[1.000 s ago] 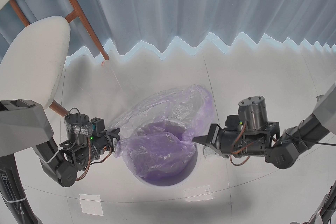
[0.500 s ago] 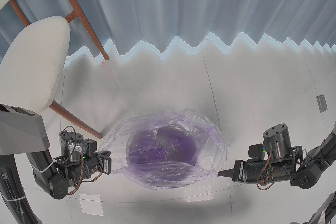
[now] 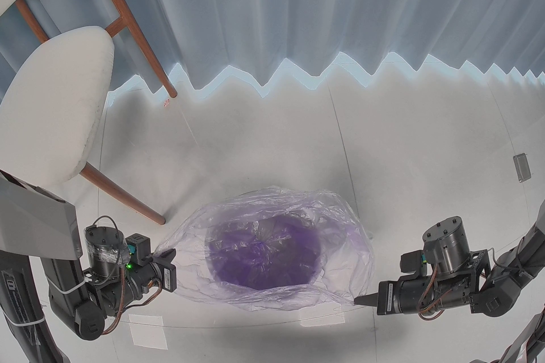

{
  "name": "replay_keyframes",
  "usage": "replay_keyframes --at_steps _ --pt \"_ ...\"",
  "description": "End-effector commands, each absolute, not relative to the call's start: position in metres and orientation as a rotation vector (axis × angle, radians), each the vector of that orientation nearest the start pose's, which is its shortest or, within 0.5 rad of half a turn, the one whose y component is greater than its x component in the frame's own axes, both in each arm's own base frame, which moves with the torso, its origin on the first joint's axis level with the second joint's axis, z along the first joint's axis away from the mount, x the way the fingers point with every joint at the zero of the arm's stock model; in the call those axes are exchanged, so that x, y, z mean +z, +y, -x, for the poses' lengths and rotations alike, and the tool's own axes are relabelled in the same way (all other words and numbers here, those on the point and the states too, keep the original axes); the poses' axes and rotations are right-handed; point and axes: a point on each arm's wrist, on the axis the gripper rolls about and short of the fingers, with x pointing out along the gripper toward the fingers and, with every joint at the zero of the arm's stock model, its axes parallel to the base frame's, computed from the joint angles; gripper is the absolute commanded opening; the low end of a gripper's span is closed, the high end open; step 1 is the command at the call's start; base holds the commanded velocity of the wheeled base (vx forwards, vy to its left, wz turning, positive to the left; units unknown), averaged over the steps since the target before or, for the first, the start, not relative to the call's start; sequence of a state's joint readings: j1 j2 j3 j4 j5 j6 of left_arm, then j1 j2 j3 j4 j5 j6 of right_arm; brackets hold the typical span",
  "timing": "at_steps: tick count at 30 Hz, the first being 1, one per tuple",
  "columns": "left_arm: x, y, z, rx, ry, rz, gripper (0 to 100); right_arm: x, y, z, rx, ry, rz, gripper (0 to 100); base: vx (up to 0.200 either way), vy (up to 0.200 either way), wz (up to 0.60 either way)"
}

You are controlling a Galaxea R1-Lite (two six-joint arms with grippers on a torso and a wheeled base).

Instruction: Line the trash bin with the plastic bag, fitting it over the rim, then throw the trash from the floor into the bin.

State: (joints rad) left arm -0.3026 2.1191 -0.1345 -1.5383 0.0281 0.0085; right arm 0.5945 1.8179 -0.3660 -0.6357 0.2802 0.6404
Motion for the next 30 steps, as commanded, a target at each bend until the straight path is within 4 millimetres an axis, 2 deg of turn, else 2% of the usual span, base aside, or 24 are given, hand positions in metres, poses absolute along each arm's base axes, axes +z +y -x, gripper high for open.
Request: replay_keyframes --at_steps 1,6,13,20,22,29,30 --pt "0.013 -0.079 -0.222 -0.315 0.502 -0.106 0 0.053 0.152 -0.177 0.599 1.079 -0.387 0 0.0 0.0 0.0" --pt "0.012 -0.079 -0.221 -0.318 0.509 -0.114 0 0.045 0.157 -0.16 0.628 1.128 -0.322 0 0.0 0.0 0.0" --pt "0.007 -0.076 -0.208 -0.332 0.563 -0.174 0 0.028 0.153 -0.157 0.569 1.141 -0.199 0 0.0 0.0 0.0" --pt "-0.003 -0.074 -0.21 -0.323 0.6 -0.192 0 0.018 0.152 -0.162 0.521 1.132 -0.182 0 0.0 0.0 0.0" --pt "-0.011 -0.075 -0.211 -0.31 0.628 -0.218 0 0.011 0.152 -0.166 0.467 1.116 -0.162 0 0.0 0.0 0.0" --pt "-0.01 -0.076 -0.21 -0.295 0.623 -0.229 0 -0.003 0.149 -0.163 0.447 1.074 -0.116 0 0.0 0.0 0.0" --pt "-0.009 -0.078 -0.21 -0.304 0.617 -0.228 0 -0.007 0.147 -0.161 0.454 1.07 -0.102 100 0.0 0.0 0.0"
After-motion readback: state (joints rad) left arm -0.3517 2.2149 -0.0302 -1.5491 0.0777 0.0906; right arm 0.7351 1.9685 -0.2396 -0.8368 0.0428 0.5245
